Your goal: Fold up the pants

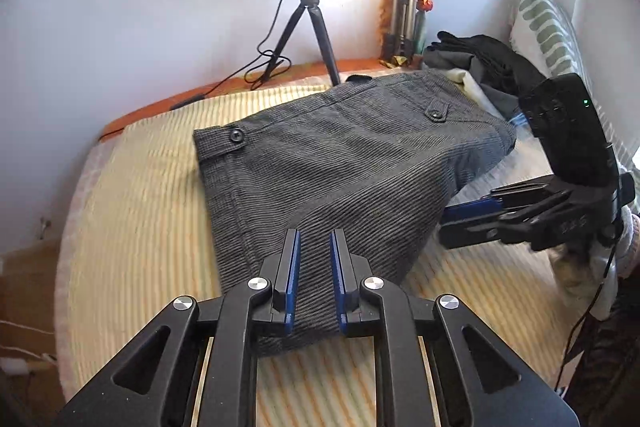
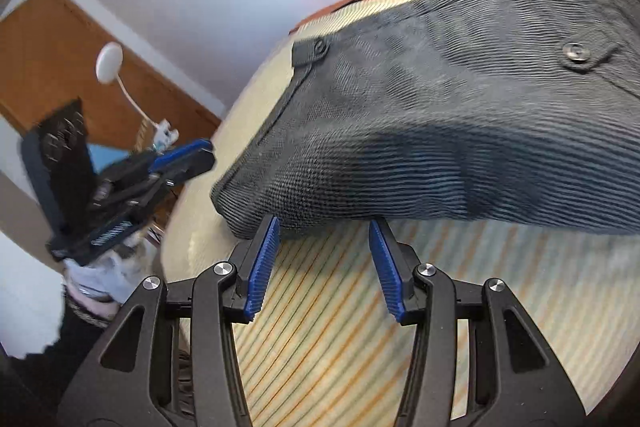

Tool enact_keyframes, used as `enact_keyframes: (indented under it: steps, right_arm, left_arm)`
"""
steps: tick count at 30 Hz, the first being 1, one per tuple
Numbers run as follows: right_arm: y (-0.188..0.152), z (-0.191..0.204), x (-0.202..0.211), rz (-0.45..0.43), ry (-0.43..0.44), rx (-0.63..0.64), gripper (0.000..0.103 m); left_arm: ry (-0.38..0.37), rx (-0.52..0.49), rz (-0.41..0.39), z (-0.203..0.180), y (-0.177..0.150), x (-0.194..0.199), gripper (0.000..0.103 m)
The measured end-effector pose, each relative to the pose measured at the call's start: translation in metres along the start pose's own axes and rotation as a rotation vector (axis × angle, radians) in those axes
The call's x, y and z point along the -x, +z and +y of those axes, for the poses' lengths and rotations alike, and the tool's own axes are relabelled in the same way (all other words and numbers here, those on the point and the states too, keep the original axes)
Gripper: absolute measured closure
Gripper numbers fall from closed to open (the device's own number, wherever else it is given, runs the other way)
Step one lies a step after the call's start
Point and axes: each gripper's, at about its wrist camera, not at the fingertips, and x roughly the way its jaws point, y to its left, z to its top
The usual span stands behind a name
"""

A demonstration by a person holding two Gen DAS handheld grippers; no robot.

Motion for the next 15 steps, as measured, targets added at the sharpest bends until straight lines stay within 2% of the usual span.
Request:
enact_keyframes:
  steps: [4,6,9,10,11,12,14,15]
  right_arm:
    - [0.003,0.016,-0.028,0.015,0.001,0.081,0.053]
    - [0.003,0.023,-0.036,0.003,-0.024,0.137,0.048]
    - [0.004,0.024,-0.042,0.017,-0.003,0.147,0.047]
    - [0.005,0.024,-0.042,0.021,0.022,0.143,0.054]
    - [0.008,0.025,-0.033,0.013,0.100,0.114,0.063]
    - [0.011,0.026,-0.026,0.006,0.152,0.086,0.066]
    - [0.017,0.031,-0.005,-0.036,0.322,0.035,0.073]
    - [0.021,0.035,0.005,-0.061,0.368,0.031,0.072]
  left_arm:
    - [0.031,0.027,-0.012,0.012,-0.002,0.009,0.090]
    - [0.046,0.045,-0.024,0.020,-0.003,0.015,0.090]
    - [0.066,0.071,-0.033,0.031,-0.005,0.020,0.090]
    - [0.073,0.080,-0.033,0.034,-0.007,0.021,0.090]
    - [0.074,0.090,-0.032,0.037,-0.008,0.021,0.090]
    - [0.073,0.096,-0.032,0.038,-0.009,0.022,0.090]
    - [0.082,0.103,-0.036,0.040,-0.009,0.024,0.090]
    - [0.080,0.103,-0.040,0.040,-0.008,0.025,0.090]
